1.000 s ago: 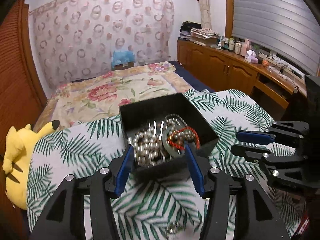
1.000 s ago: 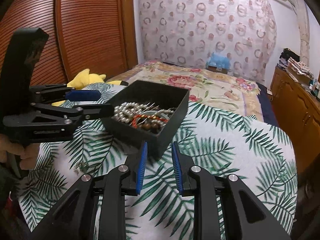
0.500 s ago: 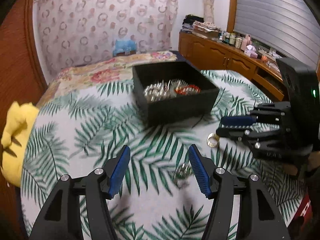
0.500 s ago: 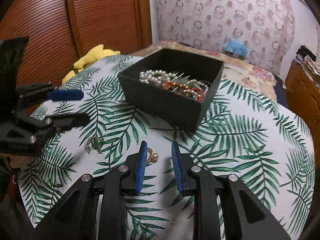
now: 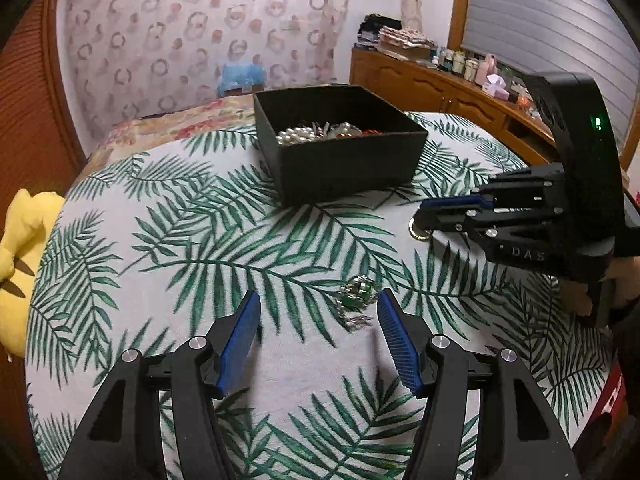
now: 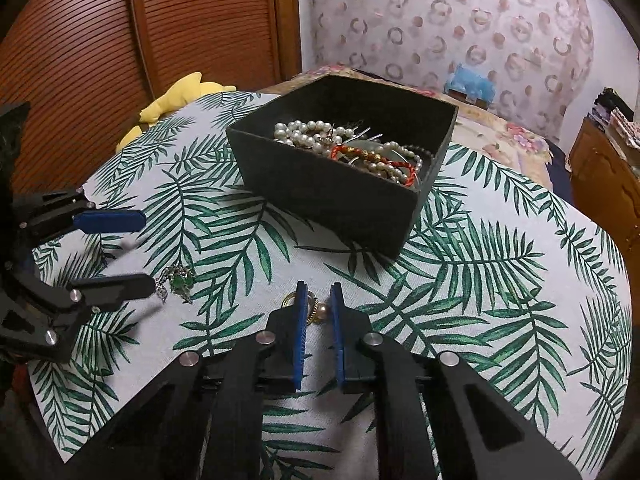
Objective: Organize jewelry
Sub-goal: 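Grasp the green-stone pendant with the left tool while the right tool grasps the gold ring, then lower the pendant into the black box with the left tool while the right drops the ring in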
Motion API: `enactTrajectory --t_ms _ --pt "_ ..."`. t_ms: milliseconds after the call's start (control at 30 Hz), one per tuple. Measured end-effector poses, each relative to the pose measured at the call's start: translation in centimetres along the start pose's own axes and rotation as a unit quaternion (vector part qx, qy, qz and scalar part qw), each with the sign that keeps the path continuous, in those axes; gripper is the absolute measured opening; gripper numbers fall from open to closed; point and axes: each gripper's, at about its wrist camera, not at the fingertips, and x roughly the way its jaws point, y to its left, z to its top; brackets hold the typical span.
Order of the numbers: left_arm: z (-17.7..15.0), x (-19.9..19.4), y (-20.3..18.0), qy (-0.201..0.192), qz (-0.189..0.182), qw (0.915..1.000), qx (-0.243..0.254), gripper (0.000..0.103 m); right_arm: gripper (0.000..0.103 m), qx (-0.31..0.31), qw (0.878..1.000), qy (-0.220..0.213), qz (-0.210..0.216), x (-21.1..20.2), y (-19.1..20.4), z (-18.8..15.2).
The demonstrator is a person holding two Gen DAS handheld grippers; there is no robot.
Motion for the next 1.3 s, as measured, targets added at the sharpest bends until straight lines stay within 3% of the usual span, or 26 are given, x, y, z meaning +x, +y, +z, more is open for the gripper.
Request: enactTrajectory --t_ms 67,367,633,800,1300 --pt "0.0 0.0 -0.4 0.000 -0.003 1.0000 0.006 0.057 0.012 0.001 1.000 -0.001 -0.001 -0.1 -0.1 -0.2" --pt "0.9 0.8 -2.4 0.007 0.001 0.9990 0.044 0.036 0.012 0.005 1.000 -0.008 -0.001 -0.6 -0.4 -0.5" --pt "0.5 1.5 -2.4 0.013 0.002 0.9989 0.045 0.032 0.012 -0.002 1.000 -0.010 -0.003 -0.8 -0.2 -0.8" --pt "0.5 1.4 -2.3 0.011 -0.001 0.9990 0.043 0.015 0.012 0.000 1.000 -0.011 -0.003 -0.9 -0.3 -0.9" --pt "1.8 -0.6 -2.3 -0.027 -0.001 0.9990 0.034 0.012 0.012 0.005 0.999 -0.037 -0.004 -3.0 -1.0 0.3"
